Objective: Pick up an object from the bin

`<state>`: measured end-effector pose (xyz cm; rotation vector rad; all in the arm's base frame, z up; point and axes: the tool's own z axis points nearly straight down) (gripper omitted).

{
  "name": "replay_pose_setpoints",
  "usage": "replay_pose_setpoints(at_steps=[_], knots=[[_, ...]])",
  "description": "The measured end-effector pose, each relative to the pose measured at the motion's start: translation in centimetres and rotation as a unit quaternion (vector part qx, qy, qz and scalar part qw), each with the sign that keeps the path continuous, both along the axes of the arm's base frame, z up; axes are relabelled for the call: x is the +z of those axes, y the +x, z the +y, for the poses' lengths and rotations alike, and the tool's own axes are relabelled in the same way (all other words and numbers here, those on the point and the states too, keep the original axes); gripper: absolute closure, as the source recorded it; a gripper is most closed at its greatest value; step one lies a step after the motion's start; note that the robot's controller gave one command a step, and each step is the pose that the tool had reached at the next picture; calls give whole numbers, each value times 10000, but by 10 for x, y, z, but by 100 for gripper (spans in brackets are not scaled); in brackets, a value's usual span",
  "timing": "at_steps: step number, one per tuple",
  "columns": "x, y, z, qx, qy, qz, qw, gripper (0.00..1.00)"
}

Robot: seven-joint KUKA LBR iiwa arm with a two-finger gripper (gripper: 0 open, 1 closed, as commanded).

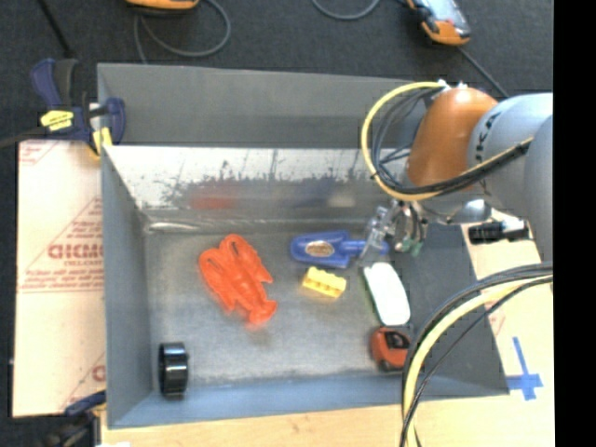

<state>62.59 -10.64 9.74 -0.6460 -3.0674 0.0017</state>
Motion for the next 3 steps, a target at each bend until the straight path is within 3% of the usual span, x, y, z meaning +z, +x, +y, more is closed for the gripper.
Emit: replay_pose_setpoints(at_steps=[3], knots=[[51,3,-1,17,-5,-63,10000,100]])
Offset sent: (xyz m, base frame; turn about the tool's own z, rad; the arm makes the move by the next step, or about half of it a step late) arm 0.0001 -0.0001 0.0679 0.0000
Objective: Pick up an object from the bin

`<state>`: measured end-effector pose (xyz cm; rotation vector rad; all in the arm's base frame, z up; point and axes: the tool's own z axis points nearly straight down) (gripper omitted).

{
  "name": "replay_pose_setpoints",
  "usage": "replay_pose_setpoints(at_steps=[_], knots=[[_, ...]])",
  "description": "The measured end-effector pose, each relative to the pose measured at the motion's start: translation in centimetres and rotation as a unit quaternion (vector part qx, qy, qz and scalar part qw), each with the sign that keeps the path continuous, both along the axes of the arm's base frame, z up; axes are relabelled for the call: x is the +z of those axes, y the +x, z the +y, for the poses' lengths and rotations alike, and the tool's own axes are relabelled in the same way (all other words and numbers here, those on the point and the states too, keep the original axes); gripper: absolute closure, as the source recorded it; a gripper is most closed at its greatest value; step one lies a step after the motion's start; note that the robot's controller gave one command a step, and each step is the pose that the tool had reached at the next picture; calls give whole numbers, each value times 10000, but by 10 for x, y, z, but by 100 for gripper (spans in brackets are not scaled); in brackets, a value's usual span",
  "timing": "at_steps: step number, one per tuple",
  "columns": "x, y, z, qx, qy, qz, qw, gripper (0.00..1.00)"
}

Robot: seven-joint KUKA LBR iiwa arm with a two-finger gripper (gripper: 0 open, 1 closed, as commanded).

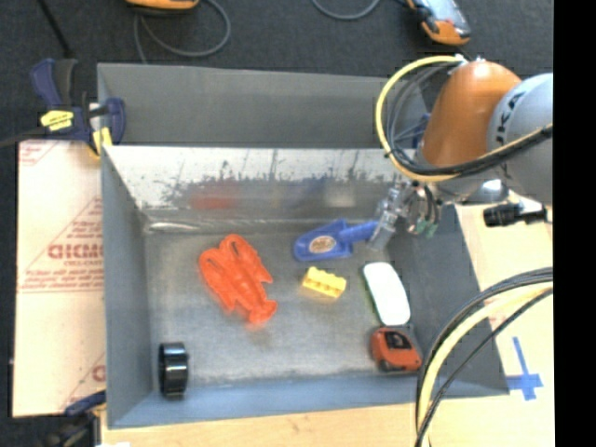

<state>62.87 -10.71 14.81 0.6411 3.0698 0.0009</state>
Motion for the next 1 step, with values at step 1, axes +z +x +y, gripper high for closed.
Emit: replay_pose_setpoints(at_steps=[1], knots=[[9,1,0,7,-2,-10,10000,100]])
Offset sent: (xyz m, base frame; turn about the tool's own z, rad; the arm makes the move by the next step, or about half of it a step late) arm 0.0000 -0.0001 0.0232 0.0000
